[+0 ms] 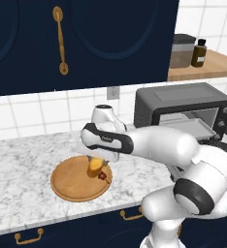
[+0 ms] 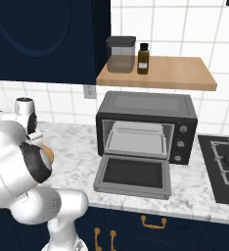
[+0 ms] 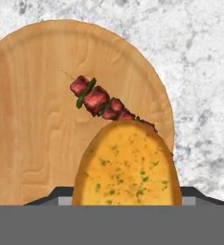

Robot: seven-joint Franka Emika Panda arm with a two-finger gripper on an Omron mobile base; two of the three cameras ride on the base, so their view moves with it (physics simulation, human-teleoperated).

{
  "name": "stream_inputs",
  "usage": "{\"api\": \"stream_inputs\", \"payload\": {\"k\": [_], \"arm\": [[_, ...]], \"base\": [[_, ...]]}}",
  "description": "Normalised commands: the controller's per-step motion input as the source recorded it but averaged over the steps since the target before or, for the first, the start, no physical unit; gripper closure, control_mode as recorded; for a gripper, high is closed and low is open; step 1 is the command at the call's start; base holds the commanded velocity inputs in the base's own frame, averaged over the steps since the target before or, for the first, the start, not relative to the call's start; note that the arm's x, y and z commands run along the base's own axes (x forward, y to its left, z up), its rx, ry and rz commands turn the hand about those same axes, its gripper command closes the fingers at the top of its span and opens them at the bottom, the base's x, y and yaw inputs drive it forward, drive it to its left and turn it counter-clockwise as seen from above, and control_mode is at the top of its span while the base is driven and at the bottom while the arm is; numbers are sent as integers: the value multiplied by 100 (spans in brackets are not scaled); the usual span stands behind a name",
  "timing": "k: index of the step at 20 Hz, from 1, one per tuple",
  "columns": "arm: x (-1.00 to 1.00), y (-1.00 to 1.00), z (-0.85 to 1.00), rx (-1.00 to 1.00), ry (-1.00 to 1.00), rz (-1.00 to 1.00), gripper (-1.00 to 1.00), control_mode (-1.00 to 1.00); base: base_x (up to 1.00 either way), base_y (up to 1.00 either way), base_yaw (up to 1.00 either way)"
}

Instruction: Pick up the kebab skewer and baguette bread, and place them inside the toaster oven. Close the toaster oven door and start by setting the timer.

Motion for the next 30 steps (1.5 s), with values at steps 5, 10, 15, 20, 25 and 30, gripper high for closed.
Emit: {"api": "stream_inputs", "payload": {"k": [5,10,15,20,25,30], "arm": [[-56,-97,45,7,-1,-23,100,-100],[-9,-66,47,0,0,-15,100,-100],[-1,-32,55,0,1,-10,100,-100],[0,-46,41,0,1,-16,100,-100],[0,-71,9,0,0,-14,100,-100],[0,-57,0,0,0,-10,100,-100]], "base": [[0,0,0],[0,0,0],[0,0,0],[0,0,0],[0,0,0],[0,0,0]]}}
